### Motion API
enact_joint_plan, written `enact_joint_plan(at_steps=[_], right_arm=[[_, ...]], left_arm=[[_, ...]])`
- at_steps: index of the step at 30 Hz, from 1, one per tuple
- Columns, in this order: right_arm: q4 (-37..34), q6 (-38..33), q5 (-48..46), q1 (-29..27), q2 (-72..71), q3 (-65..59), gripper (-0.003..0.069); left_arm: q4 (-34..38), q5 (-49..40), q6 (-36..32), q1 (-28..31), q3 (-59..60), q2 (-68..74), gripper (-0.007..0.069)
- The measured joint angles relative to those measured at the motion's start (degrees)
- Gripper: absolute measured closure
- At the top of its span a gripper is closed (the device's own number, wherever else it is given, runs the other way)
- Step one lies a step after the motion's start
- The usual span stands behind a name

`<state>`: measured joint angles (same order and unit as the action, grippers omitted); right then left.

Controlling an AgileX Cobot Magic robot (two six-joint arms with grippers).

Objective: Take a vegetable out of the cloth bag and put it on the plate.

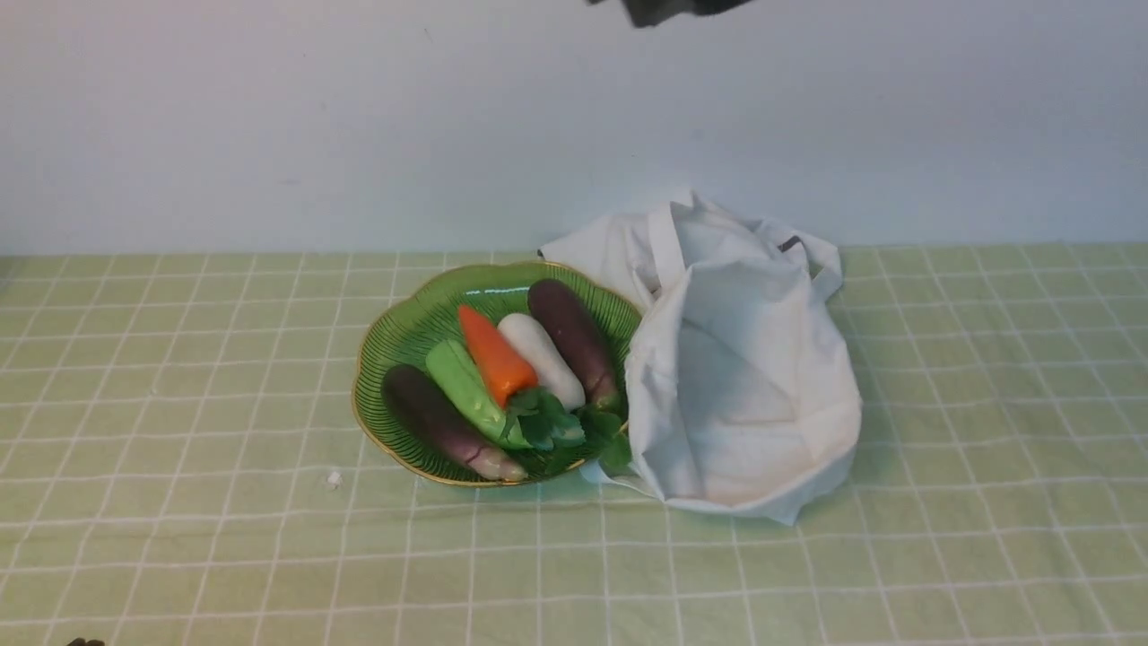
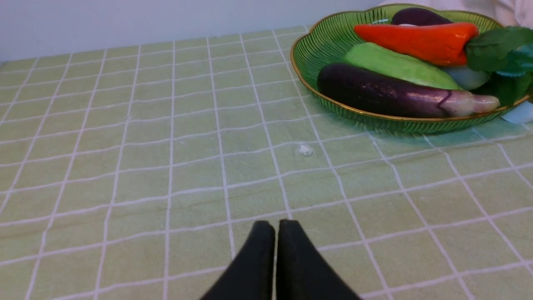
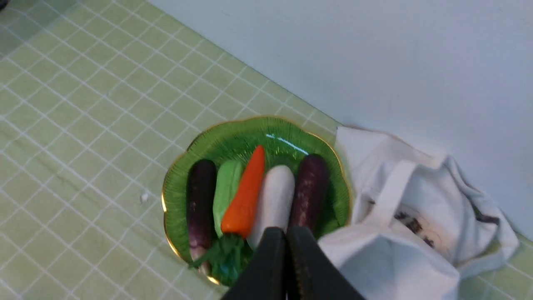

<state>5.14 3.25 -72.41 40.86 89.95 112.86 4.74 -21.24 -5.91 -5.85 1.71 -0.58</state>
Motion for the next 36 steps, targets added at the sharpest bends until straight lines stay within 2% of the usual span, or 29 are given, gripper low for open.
enact_joint_plan(at_steps=[7,8,10,14,19,24,36], right_arm=[[5.17,4.40,0.02,0.00,-20.84,-24.41,0.0673],[6.16,6.19,2.69,0.00,-27.35,-31.91,0.0673],[6.62,6.99,4.85,0.00,-30.36,-35.79,0.0673],[7.14,9.86,27.41,0.00,-47.49,-61.43,0.0673],[7.47,10.27,51.37,0.00,-57.67,-79.52,0.0673],[7.85,10.35,59.74,0.00,-60.45,-85.44,0.0673],[7.89,10.34,60.84,0.00,-60.59,-85.83,0.0673]], left_arm=[[0.00,0.00,0.00,0.00,0.00,0.00,0.0629],[0.00,0.00,0.00,0.00,0.00,0.00,0.0629],[0.00,0.00,0.00,0.00,0.00,0.00,0.0629],[0.00,0.00,0.00,0.00,0.00,0.00,0.0629],[0.00,0.00,0.00,0.00,0.00,0.00,0.0629],[0.00,0.00,0.00,0.00,0.00,0.00,0.0629],[0.00,0.00,0.00,0.00,0.00,0.00,0.0629]])
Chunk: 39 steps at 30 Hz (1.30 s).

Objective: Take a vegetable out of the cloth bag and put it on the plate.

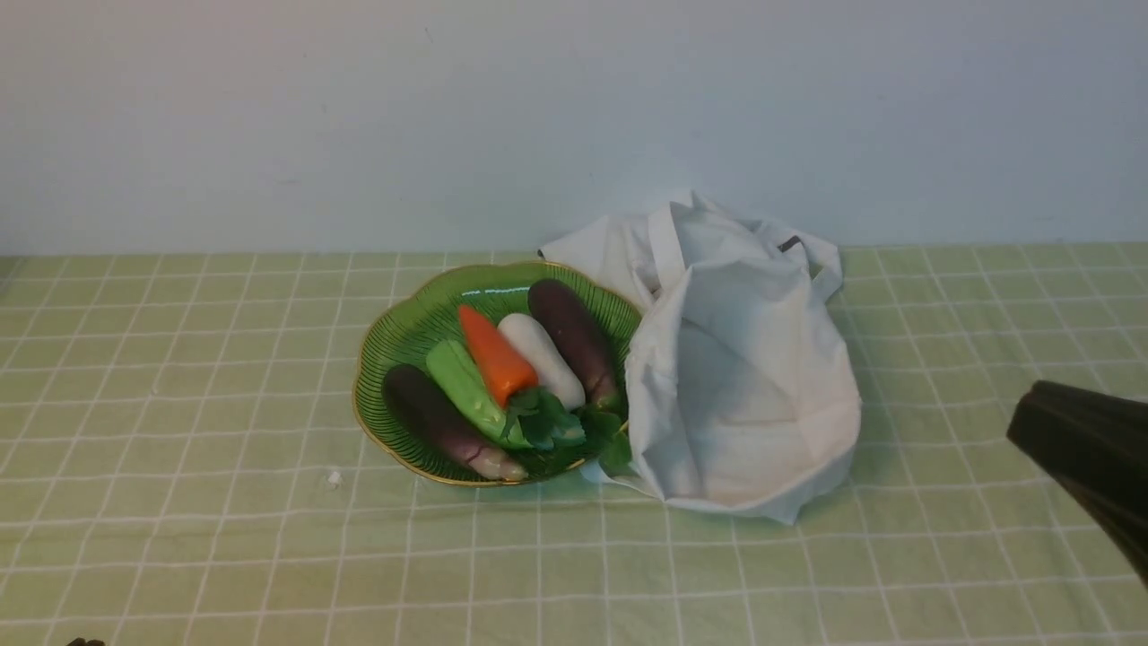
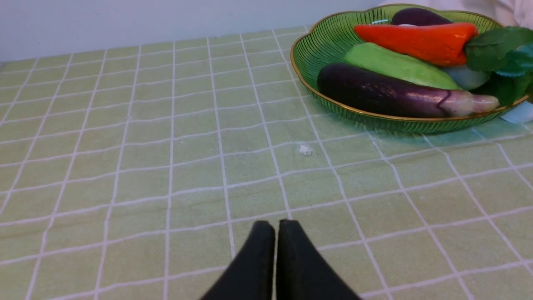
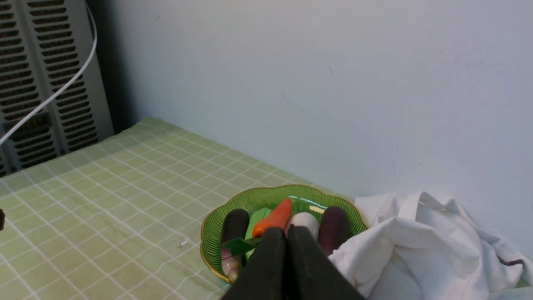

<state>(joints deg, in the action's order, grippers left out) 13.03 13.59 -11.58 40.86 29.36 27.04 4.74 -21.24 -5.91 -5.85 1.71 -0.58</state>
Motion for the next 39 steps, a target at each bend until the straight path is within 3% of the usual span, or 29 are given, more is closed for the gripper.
enact_joint_plan(at_steps=[18,24,31,39], right_arm=[[0.23,-0.85,1.76,-0.38,-3.14,-2.91,0.0673],[-6.91,-6.23,2.51,-10.50,-12.41,-8.81,0.0673],[-16.74,-17.75,2.51,-25.88,-25.32,-18.58,0.0673],[-17.52,-19.54,2.31,-32.65,-29.97,-26.61,0.0673]], left_arm=[[0.00,0.00,0.00,0.00,0.00,0.00,0.0629],[0.00,0.00,0.00,0.00,0.00,0.00,0.0629],[0.00,0.00,0.00,0.00,0.00,0.00,0.0629],[0.00,0.00,0.00,0.00,0.00,0.00,0.0629]])
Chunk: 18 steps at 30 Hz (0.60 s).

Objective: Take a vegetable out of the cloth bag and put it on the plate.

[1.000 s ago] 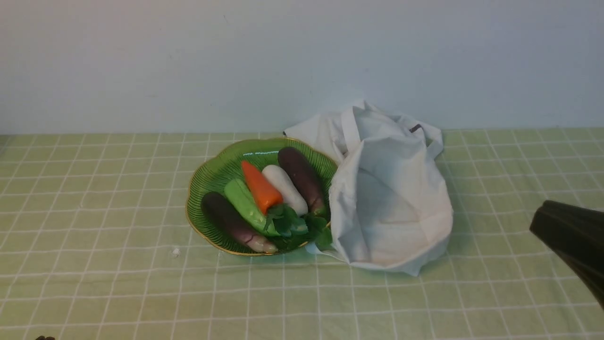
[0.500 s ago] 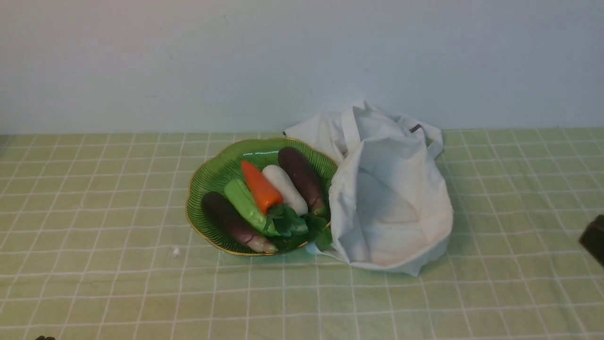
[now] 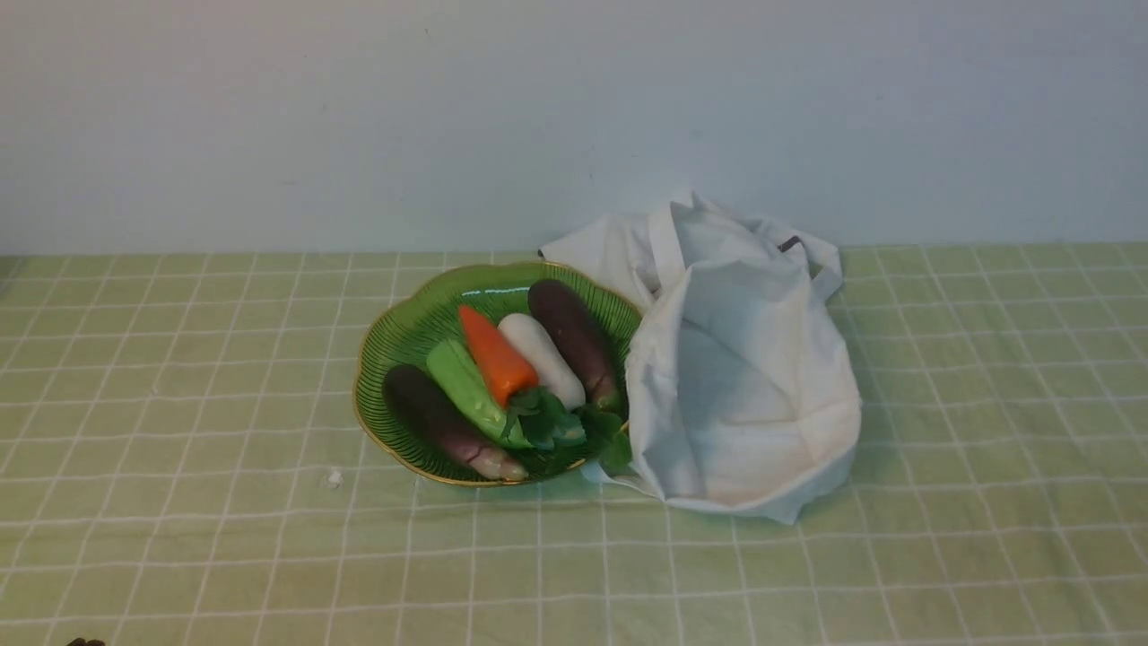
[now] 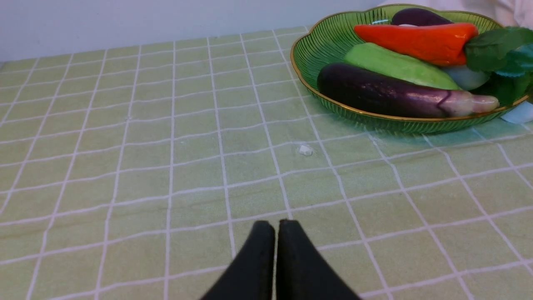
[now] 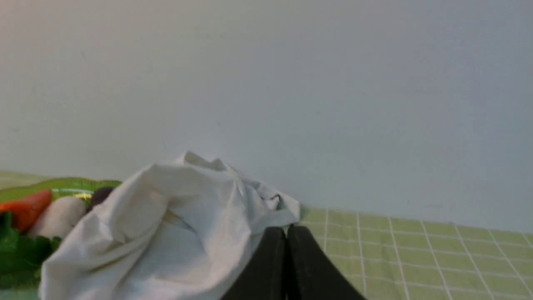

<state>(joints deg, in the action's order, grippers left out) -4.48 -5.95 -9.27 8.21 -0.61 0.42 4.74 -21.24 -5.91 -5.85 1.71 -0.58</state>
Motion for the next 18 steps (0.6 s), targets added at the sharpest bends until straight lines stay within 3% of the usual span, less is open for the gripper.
enact_joint_plan(at_steps=[6,18], right_arm=[[0.00,0.06,-1.48,-2.90,-0.05,-2.06,0.0673],[2.98,0.16,-10.87,-3.23,-0.05,-2.00,0.0673]], left_arm=[[0.00,0.00,0.00,0.00,0.00,0.00,0.0629],[0.00,0.00,0.00,0.00,0.00,0.00,0.0629]])
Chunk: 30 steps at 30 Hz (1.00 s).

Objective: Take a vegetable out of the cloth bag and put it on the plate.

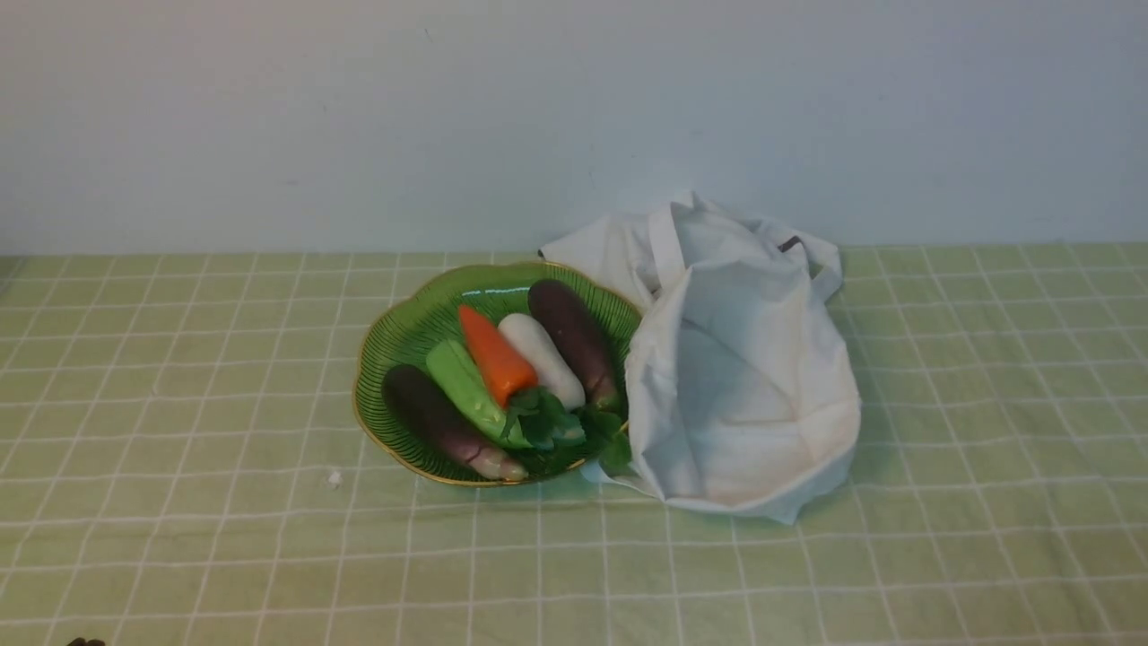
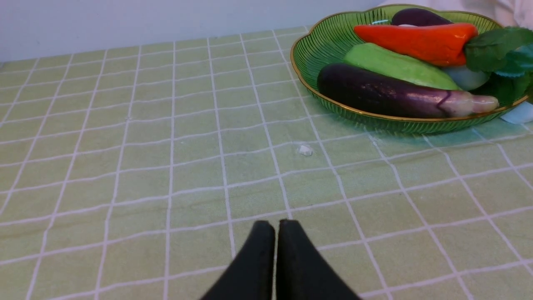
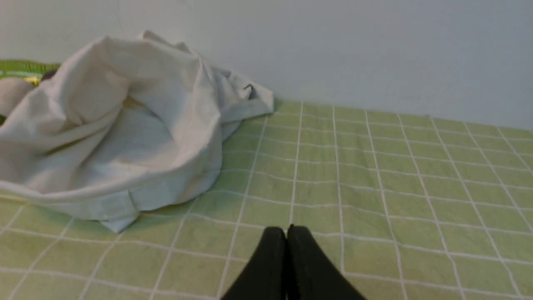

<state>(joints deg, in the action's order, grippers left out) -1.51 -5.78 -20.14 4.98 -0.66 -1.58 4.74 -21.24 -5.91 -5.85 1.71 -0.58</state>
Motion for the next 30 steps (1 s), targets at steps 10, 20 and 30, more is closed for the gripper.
enact_joint_plan(at_steps=[10,20,30], right_arm=[[0.00,0.00,-0.11,-1.00,0.00,0.04,0.0673],[0.00,0.07,-0.49,-4.45,0.00,0.11,0.0673],[0.00,0.07,-0.49,-4.49,0.00,0.11,0.0673]], left_arm=[[0.00,0.00,0.00,0.00,0.00,0.00,0.0629],[0.00,0.00,0.00,0.00,0.00,0.00,0.0629],[0.00,0.00,0.00,0.00,0.00,0.00,0.0629]])
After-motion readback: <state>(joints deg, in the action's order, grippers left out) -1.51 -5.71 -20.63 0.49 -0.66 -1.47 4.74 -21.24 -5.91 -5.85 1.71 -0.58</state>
